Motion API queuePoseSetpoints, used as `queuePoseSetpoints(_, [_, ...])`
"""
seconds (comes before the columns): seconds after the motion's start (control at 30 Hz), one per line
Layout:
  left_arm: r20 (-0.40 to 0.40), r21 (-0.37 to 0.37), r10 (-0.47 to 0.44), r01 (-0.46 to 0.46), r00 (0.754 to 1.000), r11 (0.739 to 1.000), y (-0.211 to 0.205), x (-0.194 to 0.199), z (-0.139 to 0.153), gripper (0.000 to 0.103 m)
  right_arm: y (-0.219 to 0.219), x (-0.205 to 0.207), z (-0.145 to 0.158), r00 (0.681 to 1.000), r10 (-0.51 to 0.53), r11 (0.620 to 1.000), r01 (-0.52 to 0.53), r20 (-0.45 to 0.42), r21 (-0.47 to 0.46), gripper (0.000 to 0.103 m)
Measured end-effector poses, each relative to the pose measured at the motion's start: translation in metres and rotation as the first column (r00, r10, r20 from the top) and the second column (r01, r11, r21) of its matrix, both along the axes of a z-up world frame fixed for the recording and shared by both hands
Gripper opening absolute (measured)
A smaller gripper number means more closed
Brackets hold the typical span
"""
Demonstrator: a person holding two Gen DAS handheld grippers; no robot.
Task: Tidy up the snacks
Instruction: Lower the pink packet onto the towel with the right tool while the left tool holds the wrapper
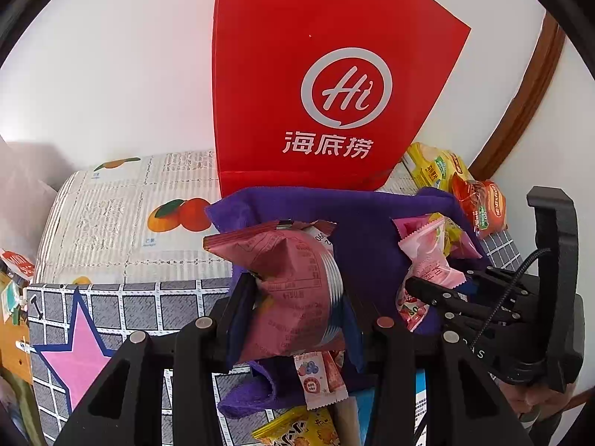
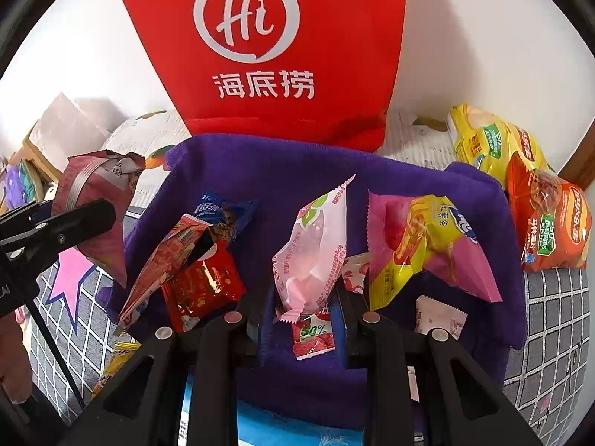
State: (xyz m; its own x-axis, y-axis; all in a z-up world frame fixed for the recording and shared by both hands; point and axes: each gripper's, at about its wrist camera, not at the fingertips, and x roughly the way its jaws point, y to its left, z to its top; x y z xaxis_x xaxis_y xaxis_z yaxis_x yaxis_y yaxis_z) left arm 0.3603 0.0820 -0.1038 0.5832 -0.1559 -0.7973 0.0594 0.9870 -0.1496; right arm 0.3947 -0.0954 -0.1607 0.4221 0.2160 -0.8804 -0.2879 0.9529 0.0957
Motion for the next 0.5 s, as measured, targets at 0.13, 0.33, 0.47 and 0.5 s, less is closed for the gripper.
queuePoseSetpoints(0.13, [-0.001, 0.000, 0.000, 0.000, 1.000, 1.000, -0.0001, 0.0000, 0.0000, 0.042, -0.0012, 0.0007, -0.0010, 1.000, -0.004, 1.000, 0.004, -0.007, 0.000, 0.027])
queuePoseSetpoints(0.33, [-0.004, 0.003, -0.004, 0.004, 1.000, 1.000, -0.0009, 0.0002, -0.0005, 0.042, -0.0008, 0.0019, -0.0037, 1.000, 0.000, 1.000, 0.000, -0.014, -0.007, 0.028])
queuePoseSetpoints(0.47, [-0.007, 0.004, -0.008, 0.008, 1.000, 1.000, -0.0023, 0.0003, -0.0016, 0.042, -0.0014, 0.0031, -0.0055, 1.000, 0.000, 1.000, 0.000, -0.020, -0.010, 0.028])
queuePoseSetpoints(0.5, [-0.008, 0.004, -0.009, 0.009, 1.000, 1.000, -0.0026, 0.0005, -0.0020, 0.042, -0.0019, 0.0034, -0.0059, 1.000, 0.000, 1.000, 0.000, -0.021, -0.010, 0.028])
